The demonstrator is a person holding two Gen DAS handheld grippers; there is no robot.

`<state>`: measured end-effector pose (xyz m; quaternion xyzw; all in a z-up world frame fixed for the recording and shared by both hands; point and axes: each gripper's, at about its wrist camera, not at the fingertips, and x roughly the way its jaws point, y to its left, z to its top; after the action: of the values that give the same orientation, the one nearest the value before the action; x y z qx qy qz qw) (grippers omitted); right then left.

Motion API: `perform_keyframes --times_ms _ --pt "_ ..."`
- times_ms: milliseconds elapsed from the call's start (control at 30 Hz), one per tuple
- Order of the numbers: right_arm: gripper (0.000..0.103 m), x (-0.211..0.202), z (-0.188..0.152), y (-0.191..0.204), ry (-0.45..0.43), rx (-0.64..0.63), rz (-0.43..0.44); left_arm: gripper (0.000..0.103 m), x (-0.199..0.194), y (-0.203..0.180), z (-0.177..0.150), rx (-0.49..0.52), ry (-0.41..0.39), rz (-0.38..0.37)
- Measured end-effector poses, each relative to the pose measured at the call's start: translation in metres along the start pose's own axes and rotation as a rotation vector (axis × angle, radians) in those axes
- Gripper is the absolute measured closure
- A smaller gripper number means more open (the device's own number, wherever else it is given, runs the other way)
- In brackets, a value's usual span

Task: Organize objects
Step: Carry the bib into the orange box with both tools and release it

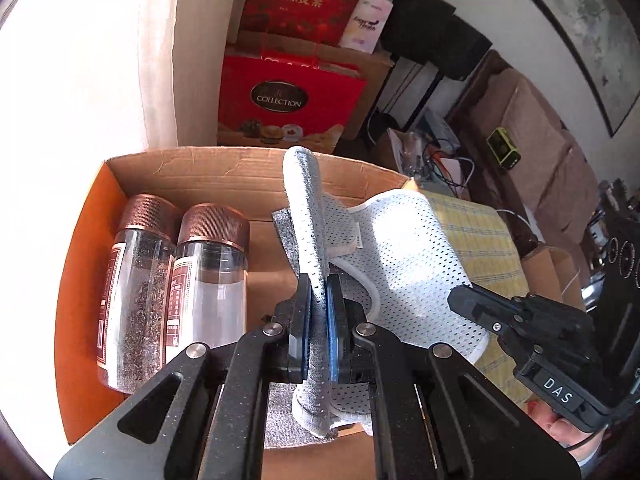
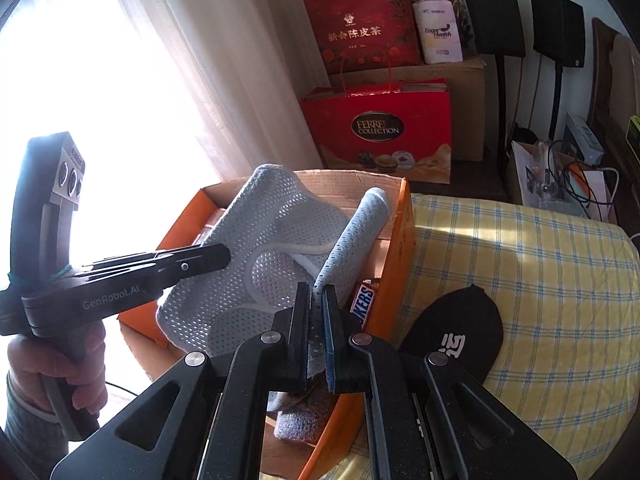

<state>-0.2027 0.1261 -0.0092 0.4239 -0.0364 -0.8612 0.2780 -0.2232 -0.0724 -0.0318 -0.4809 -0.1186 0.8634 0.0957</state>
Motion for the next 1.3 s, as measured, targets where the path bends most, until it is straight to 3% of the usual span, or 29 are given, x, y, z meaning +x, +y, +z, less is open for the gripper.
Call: perform_keyframes --times_ms 300,500,567,633,767,900,1000,1067,1100,1300 --pt "0.096 0.020 -0.007 -0.005 0.024 -0.030 -0.071 0.096 0.027 0.017 -0.010 -0.013 0.022 0.051" --pt "0.084 0.008 -0.008 0.001 0.023 -0.037 -0.079 0.079 0.019 0.031 -0.007 -0.112 0.016 0.015" --pt "0.068 0.000 -0.008 0.004 0.026 -0.035 -0.060 0.065 0.012 0.032 -0.007 -0.124 -0.002 0.006" --pt "0.061 -0.011 -0.009 0.007 0.009 -0.041 -0.053 0.059 0.006 0.027 -0.007 -0.105 -0.014 0.019" --pt "0.059 -0.033 -0.010 0.011 -0.024 -0.038 -0.042 0.046 -0.012 0.011 -0.010 -0.068 -0.053 0.030" --pt "0.056 -0.054 -0.015 0.006 -0.057 -0.015 -0.047 0.046 -0.034 -0.016 -0.016 0.030 -0.098 0.050" --pt "0.051 -0.066 -0.023 0.003 -0.077 -0.028 -0.121 0.043 -0.044 -0.038 -0.025 0.110 -0.123 0.085" --pt "0.050 -0.072 -0.030 0.000 -0.086 -0.029 -0.168 0.018 -0.049 -0.050 -0.033 0.143 -0.142 0.086" --pt "0.050 -0.075 -0.033 -0.003 -0.091 -0.022 -0.179 0.015 -0.052 -0.056 -0.037 0.153 -0.158 0.083" --pt "0.050 -0.089 -0.047 -0.011 -0.107 -0.008 -0.226 0.015 -0.060 -0.086 -0.052 0.216 -0.201 0.096"
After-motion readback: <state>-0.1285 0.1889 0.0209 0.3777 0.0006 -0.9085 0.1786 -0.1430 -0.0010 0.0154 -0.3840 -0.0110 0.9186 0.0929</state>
